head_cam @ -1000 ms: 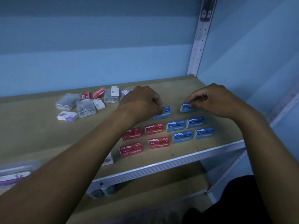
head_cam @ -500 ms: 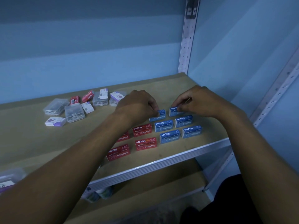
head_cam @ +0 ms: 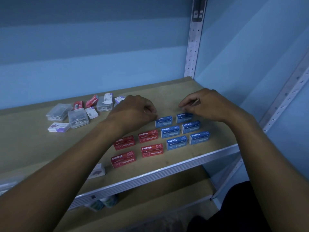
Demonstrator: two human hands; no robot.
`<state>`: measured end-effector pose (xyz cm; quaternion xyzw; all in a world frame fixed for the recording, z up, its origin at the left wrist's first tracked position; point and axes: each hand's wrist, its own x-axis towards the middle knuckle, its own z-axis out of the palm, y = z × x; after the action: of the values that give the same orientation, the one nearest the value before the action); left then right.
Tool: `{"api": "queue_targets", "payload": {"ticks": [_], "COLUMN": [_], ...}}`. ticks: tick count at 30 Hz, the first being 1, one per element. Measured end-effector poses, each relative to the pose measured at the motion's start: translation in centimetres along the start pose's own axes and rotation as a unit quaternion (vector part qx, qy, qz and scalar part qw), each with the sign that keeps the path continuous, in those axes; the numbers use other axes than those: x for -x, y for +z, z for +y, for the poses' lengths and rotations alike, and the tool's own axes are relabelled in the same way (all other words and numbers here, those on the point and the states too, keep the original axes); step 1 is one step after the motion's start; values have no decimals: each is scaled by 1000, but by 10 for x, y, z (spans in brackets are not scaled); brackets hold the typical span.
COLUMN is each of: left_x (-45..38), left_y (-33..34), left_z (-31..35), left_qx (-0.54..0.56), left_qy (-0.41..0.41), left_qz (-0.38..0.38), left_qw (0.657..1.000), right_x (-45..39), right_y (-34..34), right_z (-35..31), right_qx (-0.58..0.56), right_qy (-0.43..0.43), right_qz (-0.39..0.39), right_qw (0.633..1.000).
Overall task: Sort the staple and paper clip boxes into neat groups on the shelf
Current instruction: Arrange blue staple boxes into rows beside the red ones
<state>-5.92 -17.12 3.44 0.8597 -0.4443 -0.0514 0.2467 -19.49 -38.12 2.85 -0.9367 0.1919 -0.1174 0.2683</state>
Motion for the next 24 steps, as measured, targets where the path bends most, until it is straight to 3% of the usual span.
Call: {"api": "queue_targets", "payload": {"ticks": [12, 19, 24], "left_x": [41, 51, 52], "left_y": [-35, -45, -46], "left_z": [-78, -107, -108], "left_qx": [-41, -56, -51], "left_qy": [-74, -69, -51], "left_qz": [21, 57, 58], "left_qw": [996, 994, 996], "right_x": [-27, -44, -31], "right_y": [23, 37, 18], "right_z": [-31, -47, -37], "right_qx": [24, 41, 69], "right_qy": [-23, -34, 0], "right_qz": [12, -7, -72], "right_qw": [999, 999, 995]}}
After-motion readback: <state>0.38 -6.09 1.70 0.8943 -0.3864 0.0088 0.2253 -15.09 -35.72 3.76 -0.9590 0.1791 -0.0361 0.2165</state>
